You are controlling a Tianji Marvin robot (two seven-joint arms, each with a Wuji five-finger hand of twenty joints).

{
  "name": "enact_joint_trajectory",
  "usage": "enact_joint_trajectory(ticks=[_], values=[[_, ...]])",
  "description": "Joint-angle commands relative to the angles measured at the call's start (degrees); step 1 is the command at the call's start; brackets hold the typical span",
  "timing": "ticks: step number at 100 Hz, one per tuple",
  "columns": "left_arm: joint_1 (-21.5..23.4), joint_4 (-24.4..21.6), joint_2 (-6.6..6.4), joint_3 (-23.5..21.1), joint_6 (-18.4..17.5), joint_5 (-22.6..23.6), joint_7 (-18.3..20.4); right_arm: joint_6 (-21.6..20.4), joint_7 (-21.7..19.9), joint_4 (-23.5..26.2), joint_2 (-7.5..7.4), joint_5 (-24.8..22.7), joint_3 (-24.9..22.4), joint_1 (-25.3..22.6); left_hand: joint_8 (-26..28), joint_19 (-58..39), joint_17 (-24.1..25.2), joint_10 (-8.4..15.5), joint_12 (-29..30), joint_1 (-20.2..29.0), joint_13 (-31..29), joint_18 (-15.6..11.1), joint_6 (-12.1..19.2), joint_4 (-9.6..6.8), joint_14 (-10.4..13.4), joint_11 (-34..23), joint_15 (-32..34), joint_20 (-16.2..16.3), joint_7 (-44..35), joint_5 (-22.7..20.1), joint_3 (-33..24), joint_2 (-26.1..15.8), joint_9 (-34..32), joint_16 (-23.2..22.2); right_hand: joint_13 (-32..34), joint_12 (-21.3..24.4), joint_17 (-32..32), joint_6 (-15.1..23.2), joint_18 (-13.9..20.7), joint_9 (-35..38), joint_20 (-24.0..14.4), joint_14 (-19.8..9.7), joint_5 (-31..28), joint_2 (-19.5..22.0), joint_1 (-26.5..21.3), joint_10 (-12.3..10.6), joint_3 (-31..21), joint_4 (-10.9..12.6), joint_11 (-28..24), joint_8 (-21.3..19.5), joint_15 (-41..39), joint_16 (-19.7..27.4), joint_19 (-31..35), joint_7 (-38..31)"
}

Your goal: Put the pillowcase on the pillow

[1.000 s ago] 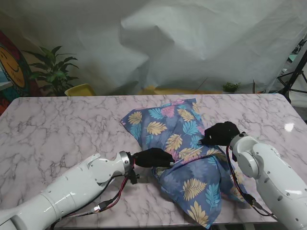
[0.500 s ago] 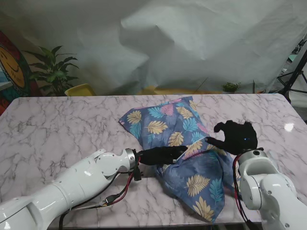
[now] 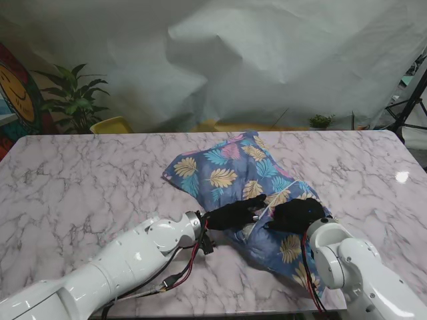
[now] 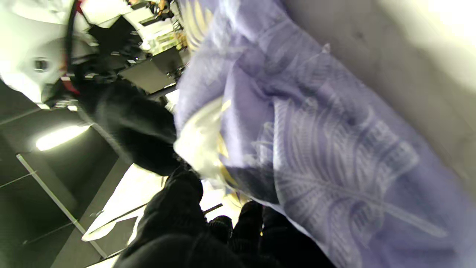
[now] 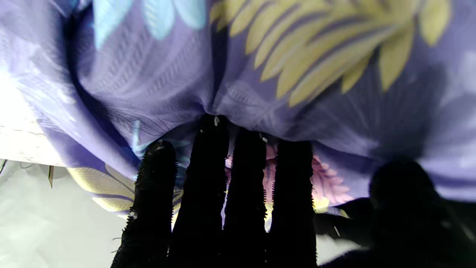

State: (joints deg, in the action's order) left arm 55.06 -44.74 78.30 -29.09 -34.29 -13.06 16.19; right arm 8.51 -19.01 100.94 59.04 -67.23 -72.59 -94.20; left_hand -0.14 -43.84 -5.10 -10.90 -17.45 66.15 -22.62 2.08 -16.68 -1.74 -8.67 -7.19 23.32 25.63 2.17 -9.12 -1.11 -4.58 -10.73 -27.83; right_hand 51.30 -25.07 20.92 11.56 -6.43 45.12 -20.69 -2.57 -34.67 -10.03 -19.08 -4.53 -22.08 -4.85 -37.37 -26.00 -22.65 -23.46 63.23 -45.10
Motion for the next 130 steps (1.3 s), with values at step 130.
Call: enact_joint_trajectory(ticks=[130], values=[[-1.7, -0.9, -1.82, -0.6, 4.0, 38.2, -32.6, 6.2, 12.9, -4.1, 0.53, -13.6, 2.4, 3.5, 18.9, 28.1, 7.4, 10.9, 0.3, -0.9, 18.1, -3.5, 12.9, 1.96, 4.9, -1.6, -12.0, -2.4, -17.3, -7.8, 0.7, 0.0, 1.2, 6.1, -10.6, 5.5, -6.6, -0.2, 0.0, -7.8, 2.3, 0.2, 6.5, 4.3, 9.0, -0.5, 0.6, -0.4, 2.9, 7.8, 3.6, 6.8, -2.9, 3.6]])
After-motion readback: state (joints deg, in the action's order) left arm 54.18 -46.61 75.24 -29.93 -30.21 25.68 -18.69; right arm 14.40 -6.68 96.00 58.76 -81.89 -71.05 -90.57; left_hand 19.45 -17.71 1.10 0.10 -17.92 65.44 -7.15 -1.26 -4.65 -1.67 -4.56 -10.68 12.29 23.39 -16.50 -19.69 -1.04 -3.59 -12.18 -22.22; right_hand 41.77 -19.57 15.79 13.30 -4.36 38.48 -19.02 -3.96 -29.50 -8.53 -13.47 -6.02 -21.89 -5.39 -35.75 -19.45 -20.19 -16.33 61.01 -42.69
